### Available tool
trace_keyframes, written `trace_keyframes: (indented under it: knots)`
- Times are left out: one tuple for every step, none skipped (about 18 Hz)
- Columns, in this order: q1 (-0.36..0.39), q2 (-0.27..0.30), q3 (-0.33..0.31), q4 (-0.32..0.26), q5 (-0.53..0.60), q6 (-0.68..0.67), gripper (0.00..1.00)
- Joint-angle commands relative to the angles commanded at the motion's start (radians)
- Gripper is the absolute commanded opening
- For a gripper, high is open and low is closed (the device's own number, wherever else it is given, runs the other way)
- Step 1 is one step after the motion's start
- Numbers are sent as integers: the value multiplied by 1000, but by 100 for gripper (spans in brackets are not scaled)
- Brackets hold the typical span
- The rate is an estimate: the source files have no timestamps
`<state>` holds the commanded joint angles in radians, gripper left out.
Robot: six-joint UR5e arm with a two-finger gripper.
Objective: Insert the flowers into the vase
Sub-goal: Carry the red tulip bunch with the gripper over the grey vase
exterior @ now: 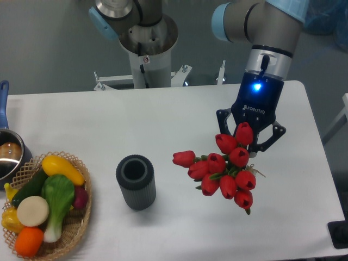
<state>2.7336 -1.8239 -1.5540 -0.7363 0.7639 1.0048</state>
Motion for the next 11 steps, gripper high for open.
trace_keyframes:
  knots:
    - [-3, 0, 0, 0, 0, -2, 33]
    - [-3, 0, 0, 0, 0, -6, 33]
    - [-5, 0, 2, 0, 0, -17, 33]
    - [-9, 0, 2, 0, -11, -28, 33]
    - [-11, -2, -11, 0, -32, -32, 33]
    - [-11, 2, -20, 0, -58, -35, 33]
    - [-12, 6, -32, 0, -83, -35, 33]
    - [-15, 11, -46, 0, -101, -37, 33]
    - [-18, 23, -63, 0, -112, -38, 33]
    - [-26, 32, -70, 0, -118, -46, 33]
    - [-35, 32, -75, 0, -123, -67, 33]
